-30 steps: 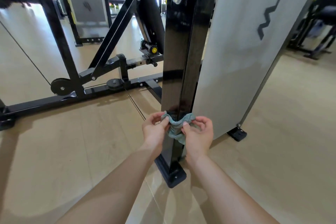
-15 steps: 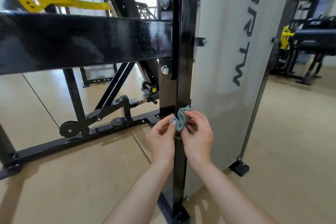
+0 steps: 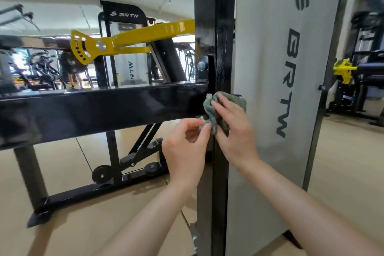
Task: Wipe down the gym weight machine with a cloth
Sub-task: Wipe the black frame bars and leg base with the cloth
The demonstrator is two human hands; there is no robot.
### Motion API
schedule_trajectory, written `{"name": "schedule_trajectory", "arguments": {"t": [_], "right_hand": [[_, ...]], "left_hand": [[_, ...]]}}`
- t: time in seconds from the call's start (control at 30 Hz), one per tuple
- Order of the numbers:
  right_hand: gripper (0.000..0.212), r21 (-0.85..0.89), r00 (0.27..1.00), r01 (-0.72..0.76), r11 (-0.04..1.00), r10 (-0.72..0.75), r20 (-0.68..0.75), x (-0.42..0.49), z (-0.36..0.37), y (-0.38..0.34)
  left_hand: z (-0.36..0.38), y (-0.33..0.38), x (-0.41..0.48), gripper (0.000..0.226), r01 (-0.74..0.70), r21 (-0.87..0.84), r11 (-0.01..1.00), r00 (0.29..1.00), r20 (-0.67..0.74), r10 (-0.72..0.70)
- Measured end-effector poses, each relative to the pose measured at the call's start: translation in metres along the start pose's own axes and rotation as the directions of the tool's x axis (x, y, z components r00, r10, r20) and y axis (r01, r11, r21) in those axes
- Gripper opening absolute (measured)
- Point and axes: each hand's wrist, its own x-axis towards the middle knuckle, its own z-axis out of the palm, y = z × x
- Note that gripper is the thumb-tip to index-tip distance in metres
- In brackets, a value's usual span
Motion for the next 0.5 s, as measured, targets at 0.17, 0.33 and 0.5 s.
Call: {"name": "schedule_trajectory", "arguments": {"t": [0.17,0.33,0.5], "right_hand": [[0.069,-0.148,0.955,0.270,0.952,-0.245,0.164,0.032,0.011,-0.006],[0.074,-0.044,0.941,0.297,0.954,-0.285,0.181,0.045,0.010,-0.015],[0.033,-0.139,0.934,0.356,0.924,-0.345,0.097,0.046,0.004,-0.010]], "left_hand": [[-0.035,-0.001,0.032,0.006,-0.356,0.514,0.780,0.904,-0.022,0.427],[-0.072,-0.004,0.060,0.008,-0.424,0.781,0.458,0.810,0.101,0.577],[-0.078,-0.001,0.068,0.009,-0.477,0.812,0.336,0.764,0.194,0.615]]}}
